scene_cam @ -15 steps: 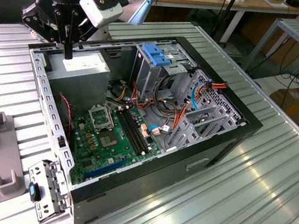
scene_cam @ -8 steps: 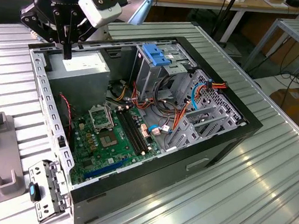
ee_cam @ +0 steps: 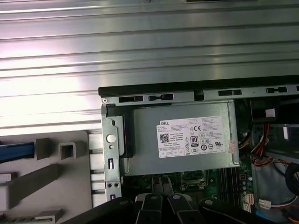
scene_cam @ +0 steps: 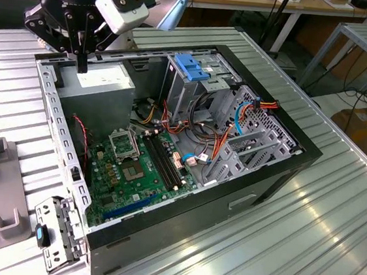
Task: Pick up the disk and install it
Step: 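Reach for the disk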
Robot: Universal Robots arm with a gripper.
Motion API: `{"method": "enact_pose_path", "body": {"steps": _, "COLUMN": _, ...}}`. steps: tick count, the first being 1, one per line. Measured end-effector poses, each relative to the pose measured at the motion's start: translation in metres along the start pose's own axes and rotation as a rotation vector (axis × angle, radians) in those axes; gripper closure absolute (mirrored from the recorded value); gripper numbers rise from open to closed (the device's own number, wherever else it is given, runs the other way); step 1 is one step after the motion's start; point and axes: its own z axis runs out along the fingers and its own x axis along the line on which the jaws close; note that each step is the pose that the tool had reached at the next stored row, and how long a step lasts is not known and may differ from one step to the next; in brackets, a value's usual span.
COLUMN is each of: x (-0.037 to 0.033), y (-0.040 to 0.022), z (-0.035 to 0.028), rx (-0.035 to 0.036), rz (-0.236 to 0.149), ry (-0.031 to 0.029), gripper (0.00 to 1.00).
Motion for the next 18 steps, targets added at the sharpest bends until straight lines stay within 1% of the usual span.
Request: {"method": "enact_pose_path", "body": {"steps": 18, "x": 0.0062, "y": -0.0005, "z": -0.0001, "rx": 0.0, "rz": 0.0, "ry": 0.0, "gripper": 0.89}}
